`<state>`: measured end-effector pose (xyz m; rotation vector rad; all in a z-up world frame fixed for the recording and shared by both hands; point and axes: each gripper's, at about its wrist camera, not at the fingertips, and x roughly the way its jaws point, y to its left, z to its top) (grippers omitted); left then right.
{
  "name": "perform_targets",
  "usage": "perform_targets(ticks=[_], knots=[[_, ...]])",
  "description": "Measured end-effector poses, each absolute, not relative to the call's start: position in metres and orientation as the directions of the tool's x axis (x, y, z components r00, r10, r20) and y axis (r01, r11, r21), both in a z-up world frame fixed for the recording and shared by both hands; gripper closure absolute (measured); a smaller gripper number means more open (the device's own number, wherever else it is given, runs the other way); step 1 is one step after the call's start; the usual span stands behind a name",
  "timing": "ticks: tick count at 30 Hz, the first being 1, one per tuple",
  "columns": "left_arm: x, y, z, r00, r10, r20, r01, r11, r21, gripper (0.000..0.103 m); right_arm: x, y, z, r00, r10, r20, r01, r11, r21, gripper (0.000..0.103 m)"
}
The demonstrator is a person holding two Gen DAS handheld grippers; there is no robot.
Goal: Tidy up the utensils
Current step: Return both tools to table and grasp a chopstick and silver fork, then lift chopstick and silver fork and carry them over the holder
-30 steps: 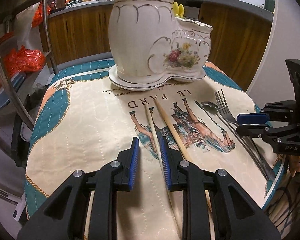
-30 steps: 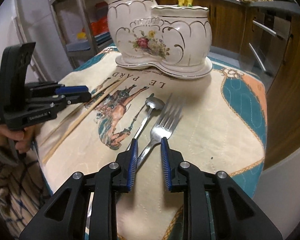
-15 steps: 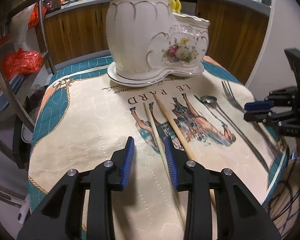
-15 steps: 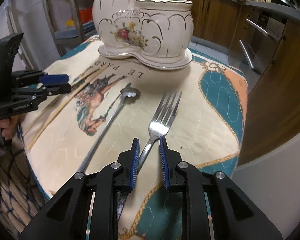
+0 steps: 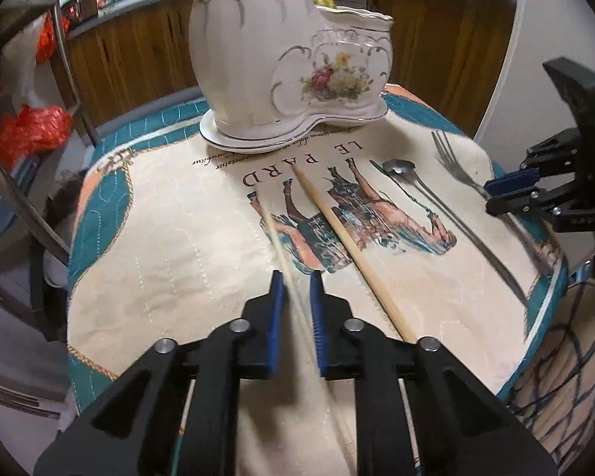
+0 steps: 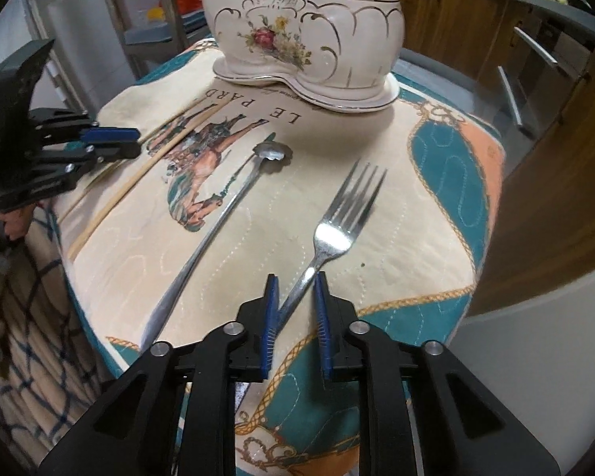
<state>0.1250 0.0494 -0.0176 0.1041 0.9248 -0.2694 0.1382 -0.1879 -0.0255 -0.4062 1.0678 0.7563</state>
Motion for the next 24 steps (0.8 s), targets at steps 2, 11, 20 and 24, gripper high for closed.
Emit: perform_targets(ticks=[2,11,20,24], knots=[[0.133,0.057,-0.017,0.554,-0.198,-0.809,0.266,0.963,-0.054,0.097,0.145,-0.184,-0.025,0.257,0.341,-0.904,-0.731,0.680,0.049,0.088],[0.154,0.059,-0.012,0.419,-0.195,-0.887,0.330,0.943,-0.052,0.097,0.172,-0.161,-0.023,0.164,0.185,-0.969,-0.745,0.667,0.002,0.084],[0.155,0.045,-0.011,0.310,-0.091,-0.946,0.446,0.893,0.060,0.097,0.155,-0.138,-0.023,0.213,0.090,-0.973,-0.793,0.597,-0.118,0.092],[0.148,0.041,-0.011,0.319,-0.081,-0.944,0.465,0.882,0.082,0.099,0.146,-0.140,-0.023,0.226,0.109,-0.968,-0.793,0.598,-0.117,0.097]])
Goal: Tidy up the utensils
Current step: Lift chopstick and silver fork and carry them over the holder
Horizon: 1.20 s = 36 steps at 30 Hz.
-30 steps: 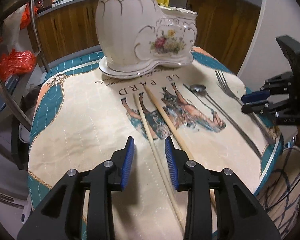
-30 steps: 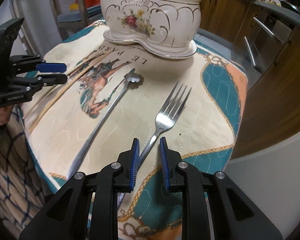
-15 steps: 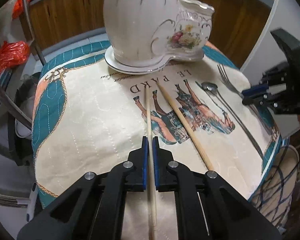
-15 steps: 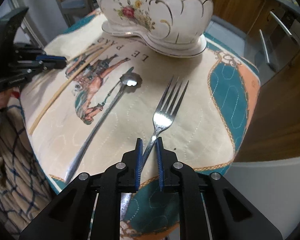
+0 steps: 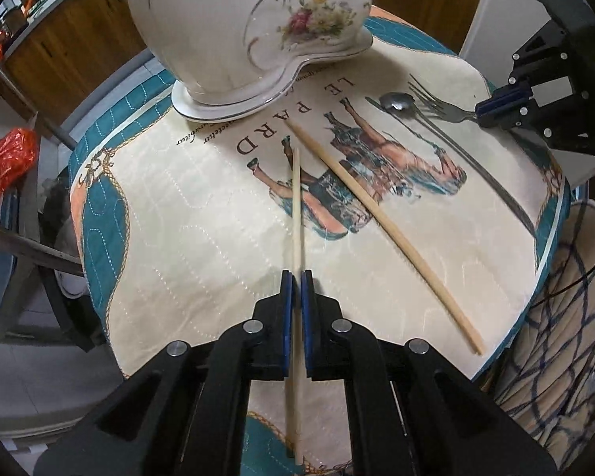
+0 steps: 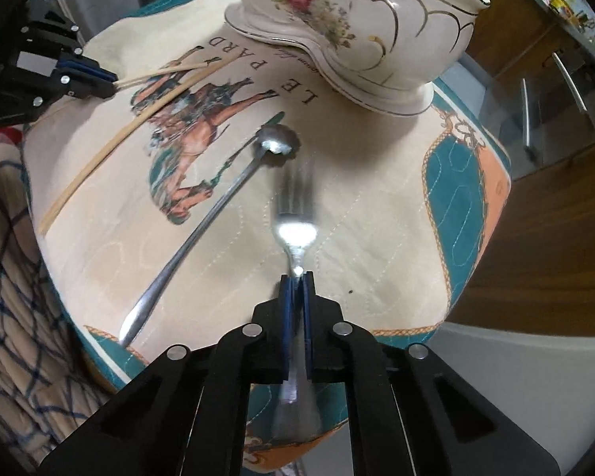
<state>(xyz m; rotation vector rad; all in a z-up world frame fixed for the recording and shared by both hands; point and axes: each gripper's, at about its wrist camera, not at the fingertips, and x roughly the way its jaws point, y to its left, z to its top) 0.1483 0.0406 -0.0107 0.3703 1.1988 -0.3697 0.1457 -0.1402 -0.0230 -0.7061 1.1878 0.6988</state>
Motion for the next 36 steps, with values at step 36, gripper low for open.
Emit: perform_targets(ticks=[36], knots=[[0.147,0.074,0.119,0.861,-0.278,-0.427,0.234,0.960,-0.152,0.099,0.148,-0.210,0.103,0.567,0.684,-0.458,-0.663,0.709,0.239,0.097]])
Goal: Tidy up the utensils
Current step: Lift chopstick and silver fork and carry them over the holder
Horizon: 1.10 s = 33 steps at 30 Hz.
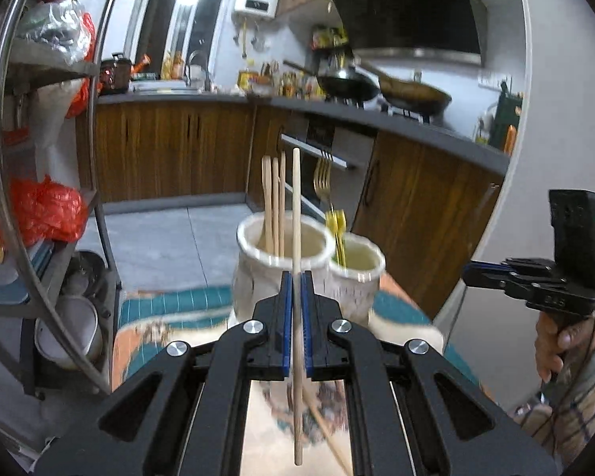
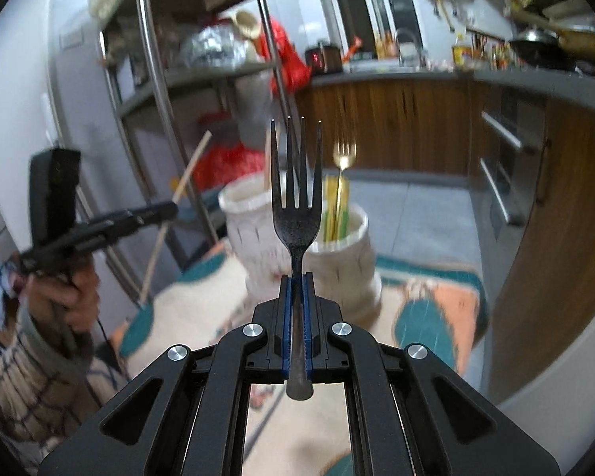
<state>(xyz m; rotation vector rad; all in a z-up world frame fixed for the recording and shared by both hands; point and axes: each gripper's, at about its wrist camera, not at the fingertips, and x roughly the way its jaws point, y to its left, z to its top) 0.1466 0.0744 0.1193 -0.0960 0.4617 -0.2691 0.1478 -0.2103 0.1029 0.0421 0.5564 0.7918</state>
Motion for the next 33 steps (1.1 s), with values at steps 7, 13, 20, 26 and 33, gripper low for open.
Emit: perform_targets(ticks=[7,13,20,26,33], knots=[[0.173,0.075,0.140,0.915,-0.261,-0.309,0.214,0.961,-0.178,0.099,0.168,-0.197,0.127,0.626,0.695,-0.353,-0.659,0.714,0.235,0.097],[0.193,0.072,0.153,0.957,-0.216,-0.192,0.180,0.966,-0.187,0.099,0.191,-0.183,0.133,0.643,0.707,-0.294,-0.666,0.706,0.240,0.097],[0.219,0.068,0.151,0.976,-0.177,-0.124,0.147,0.964,-0.219,0.099,0.221,-0.172,0.133,0.670,0.680,-0.297,-0.642,0.732,0.230,0.097],[0.230,0.066,0.138,0.986,-0.141,-0.089,0.118,0.966,-0.230,0.099,0.239,-0.159,0.113,0.670,0.653,-0.354,-0.617,0.755,0.225,0.097],[0.234,0.051,0.117,0.980,-0.120,-0.157,0.093,0.982,-0.167,0.099,0.240,-0.144,0.093,0.655,0.617,-0.436,-0.612,0.772,0.172,0.097]])
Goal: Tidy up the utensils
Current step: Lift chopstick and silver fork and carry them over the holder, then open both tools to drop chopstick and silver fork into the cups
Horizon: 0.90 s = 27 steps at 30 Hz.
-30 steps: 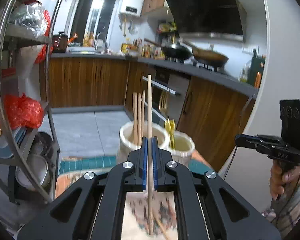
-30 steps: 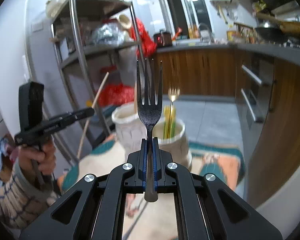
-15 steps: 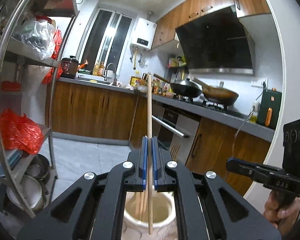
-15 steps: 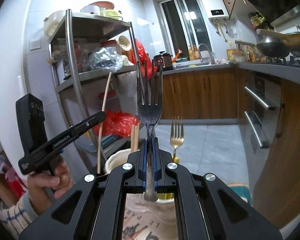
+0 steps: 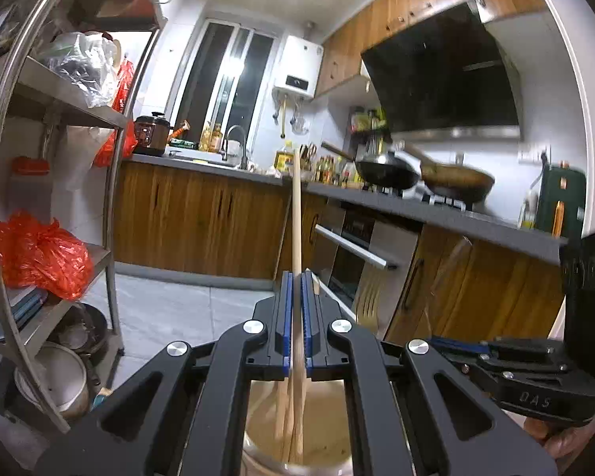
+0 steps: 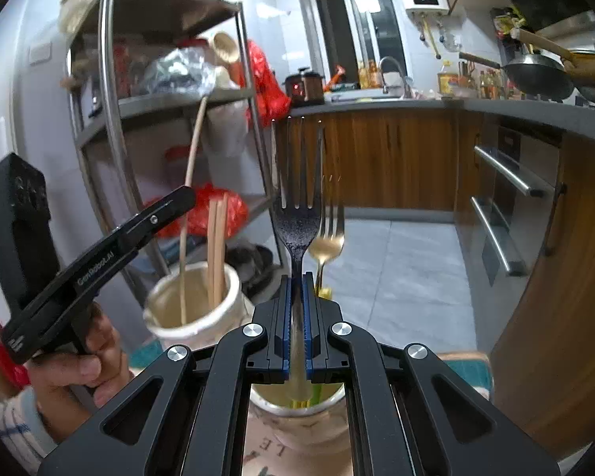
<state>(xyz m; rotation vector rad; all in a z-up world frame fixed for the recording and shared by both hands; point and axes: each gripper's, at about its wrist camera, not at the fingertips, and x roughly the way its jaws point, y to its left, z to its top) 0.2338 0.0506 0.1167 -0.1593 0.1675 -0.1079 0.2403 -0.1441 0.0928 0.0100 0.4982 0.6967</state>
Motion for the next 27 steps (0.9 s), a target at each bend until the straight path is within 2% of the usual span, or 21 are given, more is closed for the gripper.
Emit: perform_targets(ticks=[6,13,27], knots=[[0.231,0.028,0.100,0.973,-0.069,-0.222,0.057,0.997,-0.061,0.099,0.239,-0.135,0.082,0.642,0.599,-0.479,-0.612,0.776,0.150,0.097],[0.234,0.018,0.090,0.964,-0.012,-0.267,0.010,1.000,-0.009,0.099,0.236,-0.124,0.073,0.639,0.573,-0.514,-0.615,0.781,0.106,0.097],[0.232,0.017,0.085,0.962,0.022,-0.274,-0.023,1.000,0.001,0.099,0.234,-0.117,0.061,0.631,0.551,-0.546,-0.614,0.785,0.084,0.097]])
